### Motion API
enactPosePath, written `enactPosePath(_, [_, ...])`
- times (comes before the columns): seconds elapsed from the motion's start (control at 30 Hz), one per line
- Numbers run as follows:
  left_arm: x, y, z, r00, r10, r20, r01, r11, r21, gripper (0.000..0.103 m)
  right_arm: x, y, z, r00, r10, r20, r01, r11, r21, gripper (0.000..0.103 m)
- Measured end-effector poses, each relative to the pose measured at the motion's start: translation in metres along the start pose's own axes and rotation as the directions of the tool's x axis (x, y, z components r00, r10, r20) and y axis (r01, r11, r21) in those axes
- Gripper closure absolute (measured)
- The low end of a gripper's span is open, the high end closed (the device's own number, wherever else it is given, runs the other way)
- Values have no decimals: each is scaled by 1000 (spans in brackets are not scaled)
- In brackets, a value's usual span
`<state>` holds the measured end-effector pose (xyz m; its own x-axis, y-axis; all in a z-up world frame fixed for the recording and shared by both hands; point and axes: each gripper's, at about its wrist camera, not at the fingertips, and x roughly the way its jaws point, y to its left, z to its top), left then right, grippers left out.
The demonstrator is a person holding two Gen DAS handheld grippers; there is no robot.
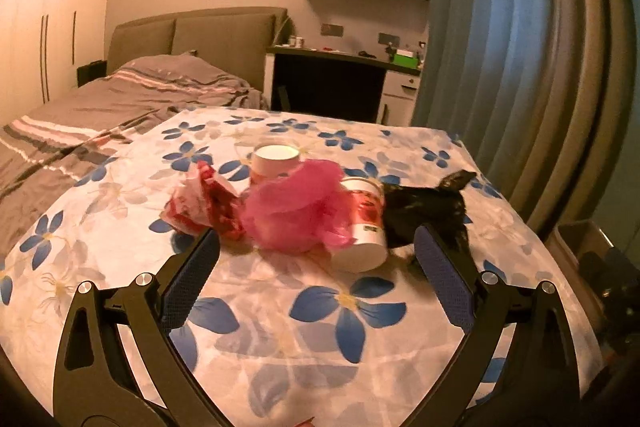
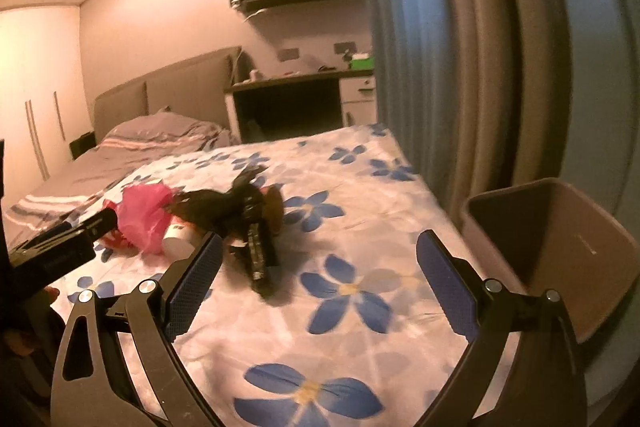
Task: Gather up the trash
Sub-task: 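Move both open tools back toward the remaining trash on the bed, then grasp the black plastic bag with the right tool while the left grasps the pink bag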
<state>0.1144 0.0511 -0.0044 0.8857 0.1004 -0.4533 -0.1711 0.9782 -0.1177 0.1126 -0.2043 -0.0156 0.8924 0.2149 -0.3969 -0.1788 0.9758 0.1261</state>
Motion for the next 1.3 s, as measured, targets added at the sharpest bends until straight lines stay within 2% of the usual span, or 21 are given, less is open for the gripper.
enactPosePath(0.27, [7, 22, 5, 999, 39, 7, -39, 999, -27, 7, 54, 24, 0, 993, 42, -109, -46, 998, -34, 14])
enactPosePath(0.37, [12, 32, 6, 999, 39, 2, -39, 999, -38, 7, 77, 31, 0, 987, 46, -152, -54, 997, -53, 19])
enactPosePath(0.67, [21, 46, 10, 1000, 2, 6, -2, 999, -38, 7, 120, 40, 0, 973, 30, -228, -50, 996, -81, 27])
enactPosePath(0.77, [28, 46, 15, 1000, -23, 3, 23, 1000, -20, 7, 128, 39, 0, 966, 40, -255, -60, 996, -72, 32])
enactPosePath(0.87, [36, 44, 20, 999, -36, -4, 36, 999, -2, 7, 134, 39, 2, 961, 47, -271, -69, 995, -71, 40])
enactPosePath(0.97, [45, 41, 23, 998, -56, -17, 56, 998, 12, 7, 143, 41, 0, 946, 69, -317, -95, 993, -66, 53])
enactPosePath(1.03, [52, 41, 23, 998, -58, -34, 58, 998, 18, 7, 147, 41, -2, 935, 92, -343, -119, 991, -58, 76])
enactPosePath(1.13, [59, 41, 24, 997, -62, -49, 63, 998, 17, 7, 144, 38, -3, 933, 111, -342, -134, 990, -44, 88])
enactPosePath(1.3, [67, 40, 25, 996, -62, -62, 63, 998, 22, 12, 122, 36, -3, 954, 105, -281, -125, 991, -54, 92])
